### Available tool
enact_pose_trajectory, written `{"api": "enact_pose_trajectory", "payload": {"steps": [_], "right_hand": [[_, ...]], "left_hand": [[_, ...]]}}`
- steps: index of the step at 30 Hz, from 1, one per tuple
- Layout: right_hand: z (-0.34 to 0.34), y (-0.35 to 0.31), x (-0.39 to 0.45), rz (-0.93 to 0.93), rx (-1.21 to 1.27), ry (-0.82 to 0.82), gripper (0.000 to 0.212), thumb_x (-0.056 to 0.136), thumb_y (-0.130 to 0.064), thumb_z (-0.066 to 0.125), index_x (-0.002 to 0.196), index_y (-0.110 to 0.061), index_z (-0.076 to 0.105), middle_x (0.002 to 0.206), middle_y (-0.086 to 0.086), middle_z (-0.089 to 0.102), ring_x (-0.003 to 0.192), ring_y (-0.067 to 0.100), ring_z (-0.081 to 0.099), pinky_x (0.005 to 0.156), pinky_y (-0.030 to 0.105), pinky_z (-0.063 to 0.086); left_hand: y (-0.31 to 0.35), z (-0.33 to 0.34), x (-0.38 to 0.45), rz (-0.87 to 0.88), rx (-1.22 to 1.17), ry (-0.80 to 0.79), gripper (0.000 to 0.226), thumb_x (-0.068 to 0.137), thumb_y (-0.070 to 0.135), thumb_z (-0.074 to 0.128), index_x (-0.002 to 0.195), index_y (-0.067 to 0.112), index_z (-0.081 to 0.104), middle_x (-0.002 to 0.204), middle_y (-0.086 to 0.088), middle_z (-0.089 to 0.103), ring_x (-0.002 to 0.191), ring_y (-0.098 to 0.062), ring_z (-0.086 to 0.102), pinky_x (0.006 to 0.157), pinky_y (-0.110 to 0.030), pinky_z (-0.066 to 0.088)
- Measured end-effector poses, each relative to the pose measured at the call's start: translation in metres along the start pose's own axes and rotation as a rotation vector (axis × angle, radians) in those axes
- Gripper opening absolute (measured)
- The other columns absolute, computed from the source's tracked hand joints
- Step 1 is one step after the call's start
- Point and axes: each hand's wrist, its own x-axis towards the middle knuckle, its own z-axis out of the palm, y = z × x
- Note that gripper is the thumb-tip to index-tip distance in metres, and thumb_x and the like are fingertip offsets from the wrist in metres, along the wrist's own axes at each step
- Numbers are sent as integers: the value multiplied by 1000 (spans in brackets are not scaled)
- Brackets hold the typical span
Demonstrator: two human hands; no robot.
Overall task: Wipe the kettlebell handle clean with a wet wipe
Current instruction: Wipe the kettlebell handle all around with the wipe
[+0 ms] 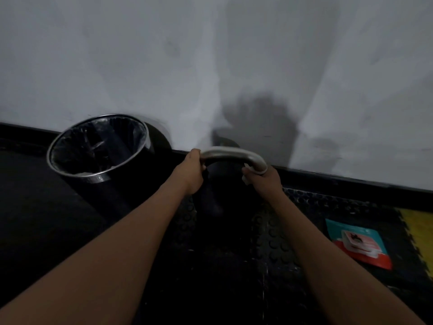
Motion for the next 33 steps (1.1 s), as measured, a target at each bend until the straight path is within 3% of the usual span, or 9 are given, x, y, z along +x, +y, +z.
{"api": "enact_pose_trajectory", "payload": {"steps": [2,8,11,15,18,21,26,30,33], "right_hand": [[-8,-14,2,-31,-289,-2,44,66,-60,66,93,-25,69,91,2,71,95,22,65,96,45,46],[-13,-56,1,-351,-777,11,24,77,-37,63,98,-28,57,98,3,67,103,29,59,94,43,32],[-13,-44,-1,-327,-656,17,25,74,-42,63,95,-30,56,90,0,66,98,28,60,89,41,35],[-8,-12,-6,-88,-204,4,45,65,-63,67,92,-27,64,85,-1,71,88,21,67,85,46,52],[-5,-7,-9,-26,24,-33,26,77,-30,77,94,-13,69,81,3,69,67,5,62,69,24,55],[-12,-15,-1,-58,-171,-71,27,77,-34,75,94,-13,72,86,7,72,81,14,67,78,34,54],[-16,-56,1,-257,-760,-46,25,78,-44,61,98,-30,58,97,2,65,101,25,56,89,40,32],[-12,-53,-2,-289,-737,32,28,76,-38,63,102,-32,56,99,2,65,108,30,52,93,43,28],[-12,-34,-5,-162,-510,40,35,77,-51,63,103,-28,61,96,0,68,103,24,60,97,42,35]], "left_hand": [[0,0,0,3,10,2,25,95,16,47,118,10,37,120,-19,53,95,-37,58,83,-42,47],[0,3,4,-10,-7,19,29,96,16,47,122,10,36,124,-18,51,99,-37,58,83,-40,45],[0,4,4,-8,-5,18,30,95,15,48,122,10,36,123,-19,52,99,-38,58,83,-39,44],[0,3,2,-9,-11,8,31,95,15,48,122,10,36,127,-19,50,101,-39,58,88,-44,46],[0,2,2,-5,-4,5,32,95,15,48,124,10,36,131,-18,48,103,-39,57,88,-42,45],[-1,2,2,-9,-5,6,32,95,17,48,124,11,36,128,-19,50,101,-38,57,88,-43,46],[-1,4,4,-13,-1,15,32,96,17,46,125,11,34,129,-19,49,102,-40,57,86,-42,46],[-1,5,5,-9,-2,14,35,94,16,47,126,12,33,128,-19,48,102,-40,56,86,-42,44],[-1,5,5,-11,5,20,35,95,15,47,127,11,33,129,-19,48,102,-40,57,83,-38,42]]}}
